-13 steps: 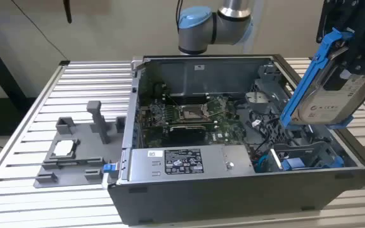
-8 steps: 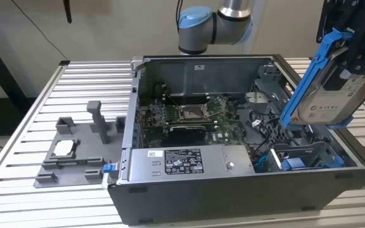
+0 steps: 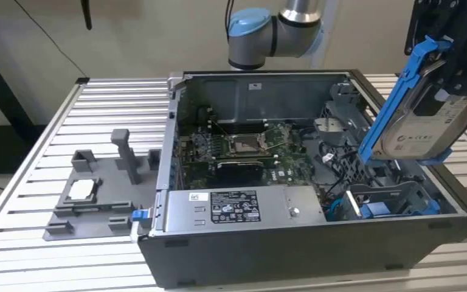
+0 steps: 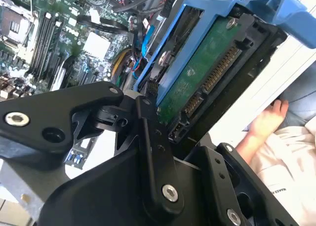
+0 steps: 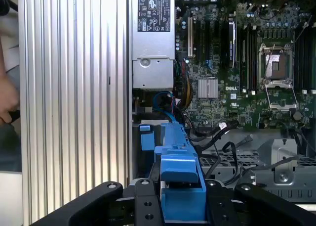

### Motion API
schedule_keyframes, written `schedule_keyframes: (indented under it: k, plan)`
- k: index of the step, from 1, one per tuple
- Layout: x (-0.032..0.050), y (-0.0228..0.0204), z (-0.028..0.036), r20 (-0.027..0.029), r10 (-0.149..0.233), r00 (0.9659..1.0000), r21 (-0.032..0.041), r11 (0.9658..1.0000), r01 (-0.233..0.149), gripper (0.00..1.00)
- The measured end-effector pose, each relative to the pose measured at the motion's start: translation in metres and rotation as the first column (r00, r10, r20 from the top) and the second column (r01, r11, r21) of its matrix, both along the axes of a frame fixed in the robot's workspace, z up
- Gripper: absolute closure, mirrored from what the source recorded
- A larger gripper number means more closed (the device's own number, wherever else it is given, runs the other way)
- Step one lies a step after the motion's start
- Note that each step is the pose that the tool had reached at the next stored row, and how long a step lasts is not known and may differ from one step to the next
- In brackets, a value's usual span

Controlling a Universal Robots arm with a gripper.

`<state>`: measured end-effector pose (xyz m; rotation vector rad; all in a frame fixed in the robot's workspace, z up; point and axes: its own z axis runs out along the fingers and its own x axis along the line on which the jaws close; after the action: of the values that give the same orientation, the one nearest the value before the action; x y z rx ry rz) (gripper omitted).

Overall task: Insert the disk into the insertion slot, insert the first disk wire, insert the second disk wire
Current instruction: 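Insert the disk into the insertion slot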

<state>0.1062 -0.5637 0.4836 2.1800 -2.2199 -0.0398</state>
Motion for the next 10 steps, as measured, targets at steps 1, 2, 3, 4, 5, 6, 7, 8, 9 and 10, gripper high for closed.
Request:
schedule_keyframes:
  k: [1,2,3,4,5,6,7,8,9,10]
  plan:
    - [0.0,0.0,-0.0005,0.0,0.0,1.0,0.0002,1.0,0.0,0.67]
    - [0.0,0.0,-0.0014,0.0,0.0,1.0,0.0001,1.0,0.0,0.67]
    - [0.0,0.0,-0.0026,0.0,0.0,1.0,0.0,1.0,0.0,0.67]
    - [0.0,0.0,-0.0041,0.0002,0.0,1.0,0.0,1.0,0.0,0.67]
    - [0.0,0.0,-0.0057,0.0003,0.0,1.0,-0.0001,1.0,0.0,0.67]
    - [0.0,0.0,-0.0073,0.0003,0.0,1.0,-0.0003,1.0,0.0,0.67]
    - [0.0,0.0,-0.0088,0.0004,0.0,1.0,-0.0005,1.0,0.0,0.67]
    - [0.0,0.0,-0.0104,0.0004,0.0,1.0,-0.0007,1.0,0.0,0.67]
    - [0.0,0.0,-0.0117,0.0004,0.0,1.0,-0.0008,1.0,0.0,0.67]
    - [0.0,0.0,-0.0131,0.0004,0.0,1.0,-0.0009,1.0,0.0,0.67]
